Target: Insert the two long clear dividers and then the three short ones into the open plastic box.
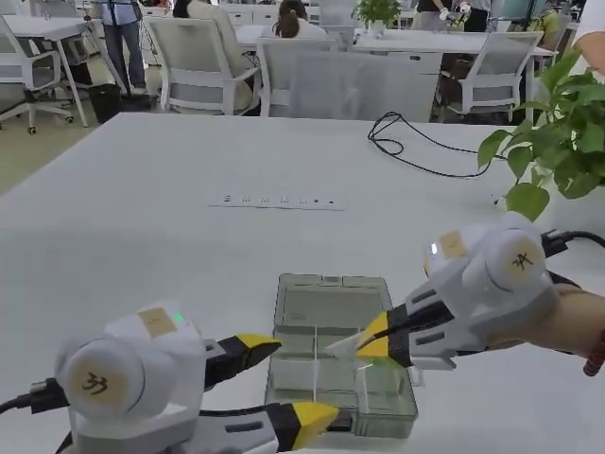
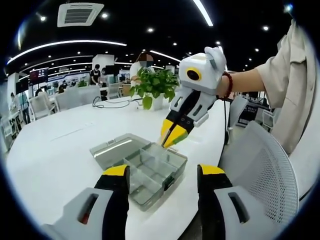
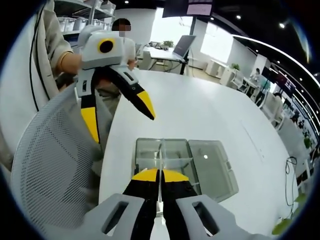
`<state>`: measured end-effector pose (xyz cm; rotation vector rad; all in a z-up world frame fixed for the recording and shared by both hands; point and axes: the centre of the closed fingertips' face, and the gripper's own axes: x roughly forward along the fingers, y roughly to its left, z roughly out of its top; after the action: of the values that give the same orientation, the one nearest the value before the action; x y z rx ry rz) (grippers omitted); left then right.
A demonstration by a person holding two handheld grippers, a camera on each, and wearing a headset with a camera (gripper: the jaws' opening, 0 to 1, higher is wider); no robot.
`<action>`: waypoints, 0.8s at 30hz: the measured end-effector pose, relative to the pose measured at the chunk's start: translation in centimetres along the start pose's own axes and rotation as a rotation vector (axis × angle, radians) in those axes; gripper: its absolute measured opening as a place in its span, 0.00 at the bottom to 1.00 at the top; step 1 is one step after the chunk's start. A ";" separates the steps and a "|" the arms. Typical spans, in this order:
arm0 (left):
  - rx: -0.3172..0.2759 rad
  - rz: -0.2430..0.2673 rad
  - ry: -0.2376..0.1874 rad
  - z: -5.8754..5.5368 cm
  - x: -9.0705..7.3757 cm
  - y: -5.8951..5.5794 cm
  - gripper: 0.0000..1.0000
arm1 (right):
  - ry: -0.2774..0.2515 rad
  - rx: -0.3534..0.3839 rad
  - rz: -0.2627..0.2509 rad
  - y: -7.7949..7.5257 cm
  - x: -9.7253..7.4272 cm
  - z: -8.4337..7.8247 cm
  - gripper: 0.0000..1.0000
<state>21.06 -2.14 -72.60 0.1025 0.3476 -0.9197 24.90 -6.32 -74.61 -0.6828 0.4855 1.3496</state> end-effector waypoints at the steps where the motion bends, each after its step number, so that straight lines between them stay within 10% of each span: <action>1: -0.005 0.002 -0.001 0.0 0.0 0.1 0.55 | 0.003 0.006 -0.005 -0.2 0.1 -0.2 0.03; 24: -0.030 0.020 0.019 -0.6 0.0 0.7 0.65 | 0.017 0.081 -0.025 -1.7 1.2 -1.9 0.03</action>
<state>21.49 -1.56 -73.25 0.0871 0.3771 -0.8941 26.86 -6.90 -76.47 -0.6324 0.5402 1.2949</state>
